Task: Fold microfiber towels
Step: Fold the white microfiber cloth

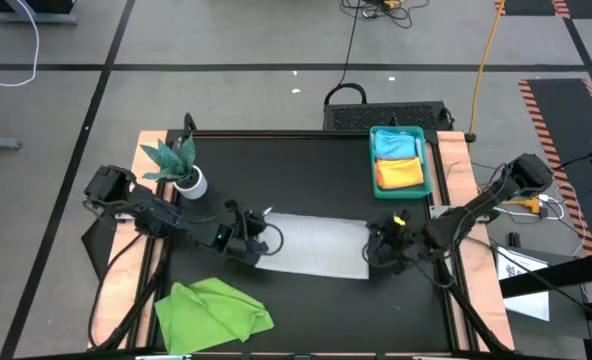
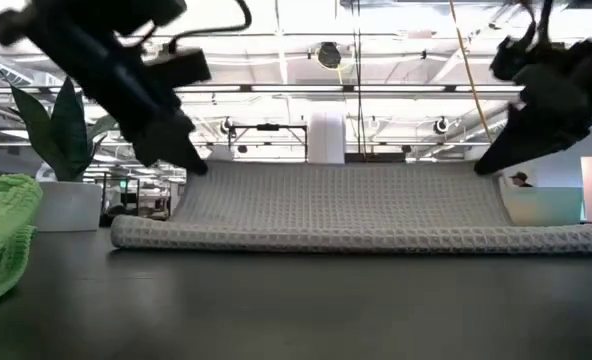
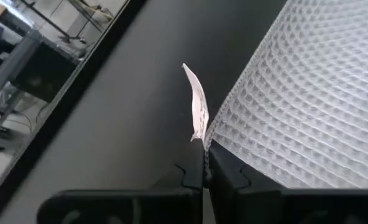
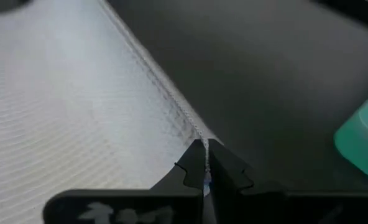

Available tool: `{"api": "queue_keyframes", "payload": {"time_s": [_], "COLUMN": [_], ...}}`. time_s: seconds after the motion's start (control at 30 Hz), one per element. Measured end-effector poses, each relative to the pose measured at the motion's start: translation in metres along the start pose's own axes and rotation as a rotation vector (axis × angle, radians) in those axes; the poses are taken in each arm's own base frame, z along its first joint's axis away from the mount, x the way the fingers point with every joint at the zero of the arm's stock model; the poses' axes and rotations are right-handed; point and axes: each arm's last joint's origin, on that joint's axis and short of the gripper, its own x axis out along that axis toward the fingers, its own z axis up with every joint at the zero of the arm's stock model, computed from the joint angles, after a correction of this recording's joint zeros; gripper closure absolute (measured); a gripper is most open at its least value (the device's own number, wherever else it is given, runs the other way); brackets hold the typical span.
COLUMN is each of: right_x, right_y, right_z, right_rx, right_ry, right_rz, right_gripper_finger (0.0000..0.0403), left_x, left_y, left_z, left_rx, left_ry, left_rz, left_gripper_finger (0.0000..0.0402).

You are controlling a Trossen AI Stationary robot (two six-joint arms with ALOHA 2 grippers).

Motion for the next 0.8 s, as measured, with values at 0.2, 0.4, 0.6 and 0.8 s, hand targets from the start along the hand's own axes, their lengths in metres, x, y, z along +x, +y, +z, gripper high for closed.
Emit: {"api": "queue_keyframes", "payload": {"time_s": [0.2, 0.4, 0.6, 0.8], "right_x": [0.020, 0.035, 0.043, 0.047], "right_y": [-0.012, -0.020, -0.028, -0.035], "right_z": [-0.003, -0.009, -0.014, -0.020], "right_rx": [0.034, 0.085, 0.114, 0.125], "right_ry": [0.063, 0.051, 0.041, 0.058], "right_rz": [-0.010, 0.061, 0.072, 0.063], "right_gripper_finger": [0.0403, 0.0403, 0.0402, 0.0399], "left_x": [0.020, 0.027, 0.031, 0.032], "left_y": [0.006, 0.009, 0.011, 0.012], "left_z": [-0.014, -0.025, -0.037, -0.044], "left_rx": [-0.055, -0.103, -0.151, -0.200], "left_ry": [-0.037, -0.058, -0.072, -0.096], "left_rz": [-0.042, -0.074, -0.081, -0.108], "left_gripper_finger": [0.0387, 0.0383, 0.0396, 0.0349]}}
